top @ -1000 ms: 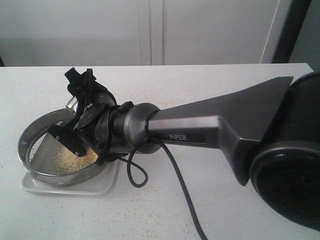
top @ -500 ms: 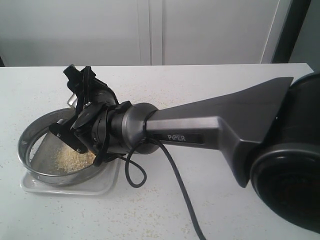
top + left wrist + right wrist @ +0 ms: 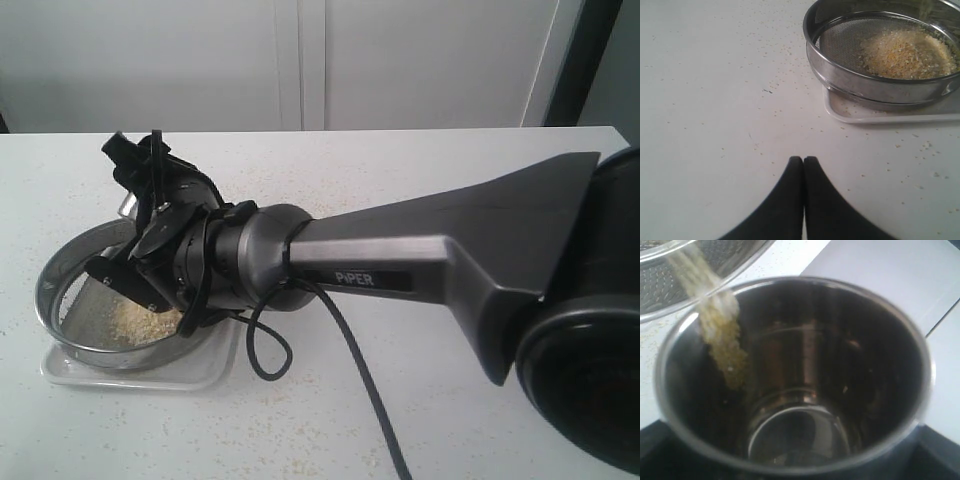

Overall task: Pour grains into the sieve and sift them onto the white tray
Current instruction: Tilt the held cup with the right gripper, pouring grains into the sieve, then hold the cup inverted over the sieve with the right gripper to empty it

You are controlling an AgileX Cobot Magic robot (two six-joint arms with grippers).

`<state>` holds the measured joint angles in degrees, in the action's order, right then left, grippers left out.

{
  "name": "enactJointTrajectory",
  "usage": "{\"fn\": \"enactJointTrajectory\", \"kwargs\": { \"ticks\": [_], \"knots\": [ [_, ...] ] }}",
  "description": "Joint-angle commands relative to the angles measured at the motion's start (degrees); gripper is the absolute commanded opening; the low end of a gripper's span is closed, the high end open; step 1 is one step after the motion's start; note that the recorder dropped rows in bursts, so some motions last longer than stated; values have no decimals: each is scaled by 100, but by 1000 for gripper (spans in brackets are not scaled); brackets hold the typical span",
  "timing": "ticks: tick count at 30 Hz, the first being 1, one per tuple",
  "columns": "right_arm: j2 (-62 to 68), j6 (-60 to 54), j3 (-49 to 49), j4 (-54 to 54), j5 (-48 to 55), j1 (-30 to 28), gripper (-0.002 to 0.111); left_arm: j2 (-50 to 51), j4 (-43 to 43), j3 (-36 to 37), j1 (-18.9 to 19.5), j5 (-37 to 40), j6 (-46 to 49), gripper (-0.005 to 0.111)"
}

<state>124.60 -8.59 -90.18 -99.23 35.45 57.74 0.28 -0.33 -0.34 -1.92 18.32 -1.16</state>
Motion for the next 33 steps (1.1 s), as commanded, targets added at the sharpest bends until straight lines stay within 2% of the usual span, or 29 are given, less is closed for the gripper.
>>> {"fn": "enactJointTrajectory", "kwargs": {
  "ticks": [1,5,11,14,19,22,26,28,30,33],
  "knots": [
    [-10,-106,-51,-72,78,-7,0,-28,-50,34,8,77,-11,0],
    [-46,-167,-110,-72,704,43,0,-28,-50,34,8,77,-11,0],
    [-44,-194,-186,-72,266,43,0,-28,-50,34,8,77,-11,0],
    [-95,-424,-186,-72,401,91,0,-28,-50,34,8,77,-11,0],
    [-50,-2,-186,-72,-27,91,0,-28,-50,34,8,77,-11,0],
    [-75,-709,-212,-72,333,130,0,-28,-50,34,8,77,-11,0],
    [-119,17,-236,-72,79,130,0,-28,-50,34,8,77,-11,0],
    [-57,-147,-236,-72,-93,118,0,-28,-50,34,8,77,-11,0],
    [-57,-796,-239,-72,193,118,0,-28,-50,34,8,77,-11,0],
    [-107,-319,-297,-72,344,130,0,-28,-50,34,8,77,-11,0]
  ]
}}
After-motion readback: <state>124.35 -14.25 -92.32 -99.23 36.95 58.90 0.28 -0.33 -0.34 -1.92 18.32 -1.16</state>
